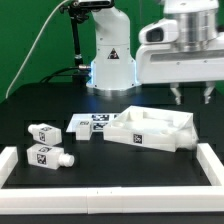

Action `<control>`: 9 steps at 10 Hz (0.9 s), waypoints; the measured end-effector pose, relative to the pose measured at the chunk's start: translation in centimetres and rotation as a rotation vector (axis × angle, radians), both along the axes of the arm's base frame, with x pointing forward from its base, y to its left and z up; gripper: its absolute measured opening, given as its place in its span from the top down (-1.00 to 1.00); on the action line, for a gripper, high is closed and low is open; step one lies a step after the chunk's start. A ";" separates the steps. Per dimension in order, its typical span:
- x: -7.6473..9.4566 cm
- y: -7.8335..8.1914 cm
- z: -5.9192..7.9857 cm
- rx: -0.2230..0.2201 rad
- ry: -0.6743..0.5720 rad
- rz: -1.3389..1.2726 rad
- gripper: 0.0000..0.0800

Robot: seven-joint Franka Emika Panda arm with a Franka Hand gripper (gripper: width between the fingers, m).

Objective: Assemble one leg

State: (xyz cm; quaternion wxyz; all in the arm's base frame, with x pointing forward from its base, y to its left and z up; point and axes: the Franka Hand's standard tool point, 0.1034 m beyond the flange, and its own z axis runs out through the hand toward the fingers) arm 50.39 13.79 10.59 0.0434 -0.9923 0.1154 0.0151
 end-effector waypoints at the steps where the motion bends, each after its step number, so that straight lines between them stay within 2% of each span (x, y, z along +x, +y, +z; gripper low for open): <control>1: 0.1 -0.3 -0.1 0.001 0.000 0.004 0.32; 4: 0.1 -0.1 -0.3 -0.001 -0.010 -0.013 0.38; 5: -0.4 0.6 -0.8 -0.003 -0.023 -0.017 0.42; 7: -0.3 0.3 -0.7 -0.003 -0.022 -0.015 0.46; 8: -0.1 0.0 -0.9 -0.002 -0.021 0.004 0.25; 9: 1.4 -1.3 -1.2 0.008 -0.019 0.027 -0.09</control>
Offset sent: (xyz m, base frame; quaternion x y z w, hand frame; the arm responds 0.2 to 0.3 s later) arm 0.0000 0.0000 0.0000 0.0000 0.0000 0.0000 1.0000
